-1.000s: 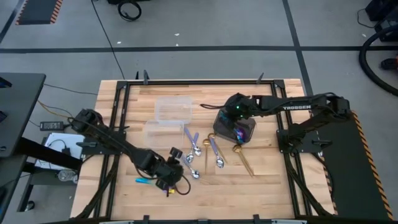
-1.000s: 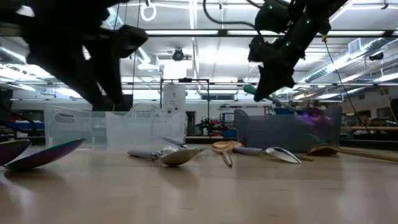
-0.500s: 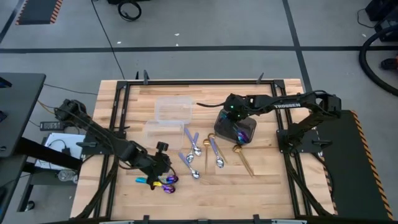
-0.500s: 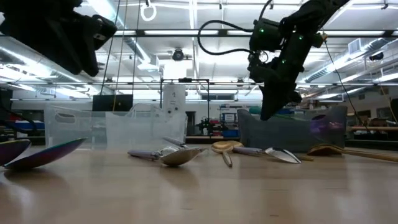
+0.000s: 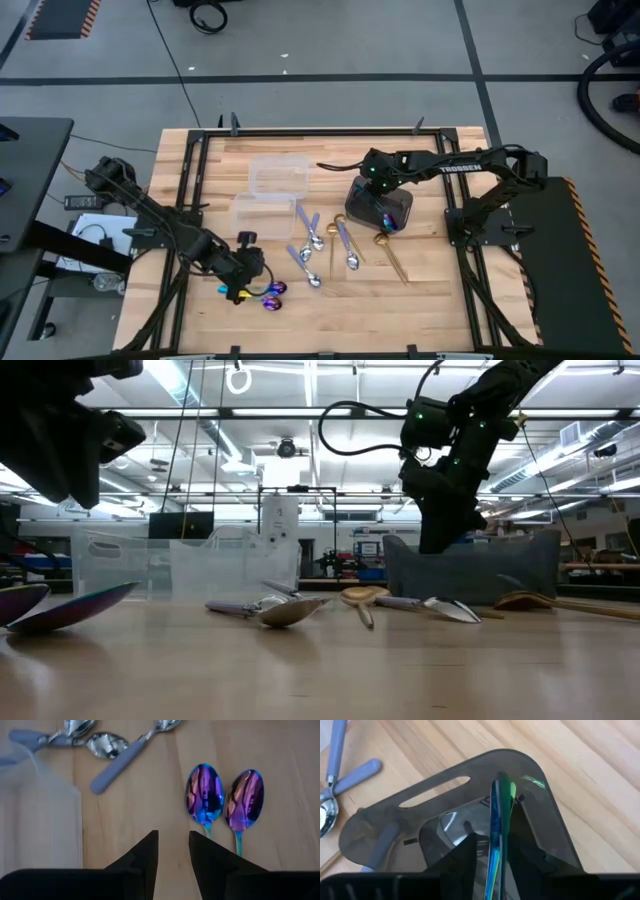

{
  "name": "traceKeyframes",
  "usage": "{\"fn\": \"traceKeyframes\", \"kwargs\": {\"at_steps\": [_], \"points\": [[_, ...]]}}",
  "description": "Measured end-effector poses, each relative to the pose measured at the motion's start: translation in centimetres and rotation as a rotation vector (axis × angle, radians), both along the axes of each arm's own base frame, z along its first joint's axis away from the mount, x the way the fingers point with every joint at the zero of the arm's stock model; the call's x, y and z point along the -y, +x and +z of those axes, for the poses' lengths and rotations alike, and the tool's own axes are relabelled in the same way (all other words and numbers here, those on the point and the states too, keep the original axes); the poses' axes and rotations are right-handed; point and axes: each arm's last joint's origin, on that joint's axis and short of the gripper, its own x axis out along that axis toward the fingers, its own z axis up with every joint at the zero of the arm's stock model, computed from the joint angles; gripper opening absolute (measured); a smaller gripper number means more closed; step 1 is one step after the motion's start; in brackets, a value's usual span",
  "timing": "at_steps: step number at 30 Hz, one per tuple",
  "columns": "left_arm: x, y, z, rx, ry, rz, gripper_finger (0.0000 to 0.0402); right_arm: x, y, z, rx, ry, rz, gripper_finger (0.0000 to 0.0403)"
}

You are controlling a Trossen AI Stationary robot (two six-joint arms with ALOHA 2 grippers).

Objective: Sort silverware by color (type)
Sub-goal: Put the blue spoon into the bottom transparent bin

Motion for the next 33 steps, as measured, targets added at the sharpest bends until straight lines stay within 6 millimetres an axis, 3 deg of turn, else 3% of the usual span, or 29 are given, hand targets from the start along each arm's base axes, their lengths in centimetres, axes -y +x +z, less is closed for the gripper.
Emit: {"fn": "traceKeyframes", "kwargs": {"at_steps": [8,16,21,24,33], "points": [[0.0,-0.3,-0.1,-0.029,-0.049,0.094,0.0116,-0.2,-0.1,0.3,0.018,0.04,0.023,0.0161],[0.0,-0.2,-0.1,-0.028,-0.083,0.148,0.0116,-0.5,-0.1,3.2,0.082,-0.06,0.083,0.017],[0.1,-0.1,0.0,-0.007,-0.1,0.146,0.0116,-0.6,0.7,5.1,0.251,-0.189,0.168,0.017],[0.2,0.0,0.0,-0.003,-0.104,0.146,0.0116,-1.0,1.0,5.5,0.309,-0.138,0.167,0.017],[-0.7,0.6,0.0,-0.056,-0.187,0.204,0.0116,-5.2,2.3,6.0,0.395,-0.113,0.289,0.0156]]}}
